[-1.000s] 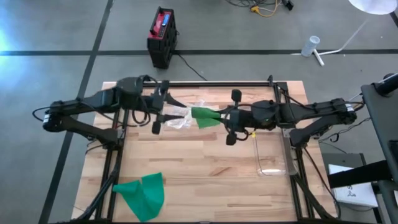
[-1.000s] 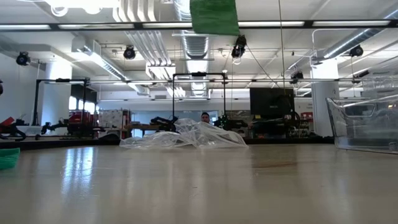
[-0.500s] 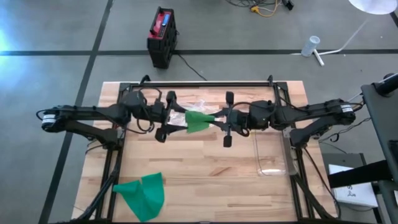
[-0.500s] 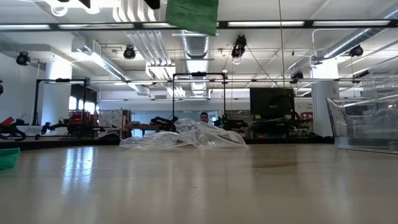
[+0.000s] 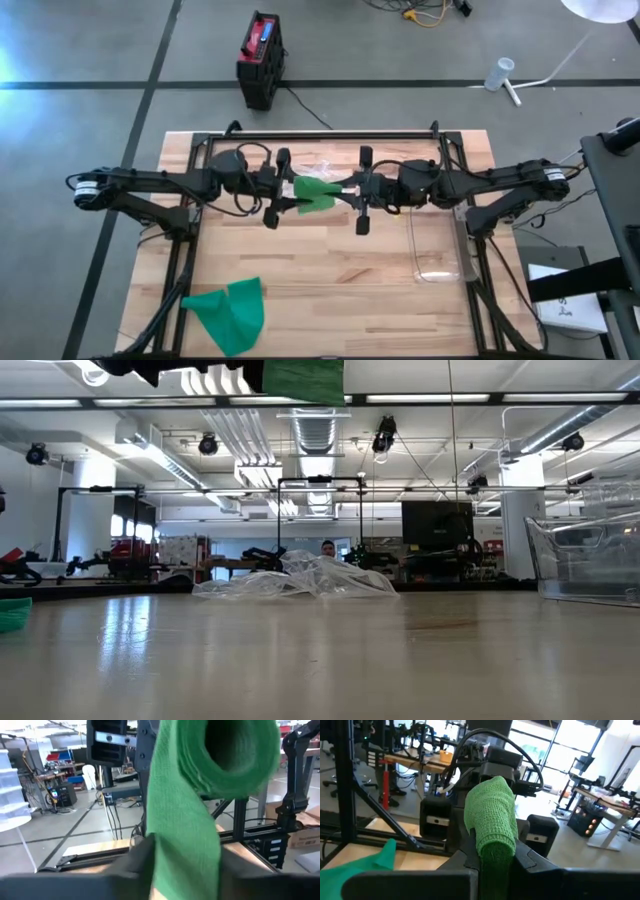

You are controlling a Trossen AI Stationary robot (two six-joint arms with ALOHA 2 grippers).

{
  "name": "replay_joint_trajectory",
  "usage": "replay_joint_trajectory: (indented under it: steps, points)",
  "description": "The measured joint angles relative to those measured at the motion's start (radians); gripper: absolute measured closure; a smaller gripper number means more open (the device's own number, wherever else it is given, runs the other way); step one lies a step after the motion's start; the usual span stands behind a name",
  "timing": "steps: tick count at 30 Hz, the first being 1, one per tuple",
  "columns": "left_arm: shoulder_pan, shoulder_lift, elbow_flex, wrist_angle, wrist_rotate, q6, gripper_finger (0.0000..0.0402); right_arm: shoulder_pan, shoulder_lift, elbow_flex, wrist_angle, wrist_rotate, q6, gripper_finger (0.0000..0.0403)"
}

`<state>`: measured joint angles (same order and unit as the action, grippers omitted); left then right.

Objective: Roll bandage
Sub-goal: Roll the green bandage

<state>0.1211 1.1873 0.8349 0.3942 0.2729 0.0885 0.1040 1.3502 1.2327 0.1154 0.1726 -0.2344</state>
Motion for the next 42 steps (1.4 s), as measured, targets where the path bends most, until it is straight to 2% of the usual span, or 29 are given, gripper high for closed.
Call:
replay_joint_trajectory:
  steps: [3, 5, 10, 16, 23, 28, 30, 33, 36, 39, 42]
  points:
    - [0.000, 0.003, 0.000, 0.025, -0.001, 0.004, 0.0345, 0.001, 0.000, -0.001, -0.002, -0.001, 0.000, 0.0371]
    - [0.000, 0.002, -0.001, 0.028, -0.001, 0.004, 0.0386, 0.002, 0.000, -0.002, 0.002, -0.015, 0.007, 0.0371]
    - [0.001, 0.002, -0.023, 0.027, -0.038, 0.004, 0.0395, 0.002, 0.000, -0.002, 0.017, -0.024, 0.022, 0.0371]
    - [0.004, 0.001, -0.065, 0.043, -0.185, 0.004, 0.0401, -0.004, -0.008, 0.002, 0.021, -0.025, 0.062, 0.0371]
    - [0.008, 0.002, -0.089, 0.046, -0.258, 0.034, 0.0401, -0.045, -0.038, 0.035, 0.030, -0.097, 0.132, 0.0371]
    - [0.008, 0.002, -0.094, 0.047, -0.262, 0.051, 0.0401, -0.067, -0.052, 0.036, 0.065, -0.090, 0.133, 0.0371]
    - [0.006, 0.002, -0.095, 0.054, -0.257, 0.052, 0.0401, -0.074, -0.052, 0.033, 0.075, -0.042, 0.122, 0.0371]
    - [0.006, 0.001, -0.096, 0.092, -0.193, 0.066, 0.0401, -0.083, -0.025, 0.031, 0.091, 0.032, 0.080, 0.0371]
    - [0.004, -0.008, -0.096, 0.103, -0.178, 0.118, 0.0401, -0.085, 0.005, 0.026, 0.100, 0.045, 0.046, 0.0371]
    - [0.004, -0.039, -0.096, 0.065, -0.208, 0.182, 0.0401, -0.085, 0.015, 0.033, 0.114, 0.053, 0.012, 0.0371]
    - [0.004, -0.089, -0.076, -0.051, -0.272, 0.252, 0.0390, -0.085, 0.016, 0.036, 0.113, 0.056, 0.007, 0.0371]
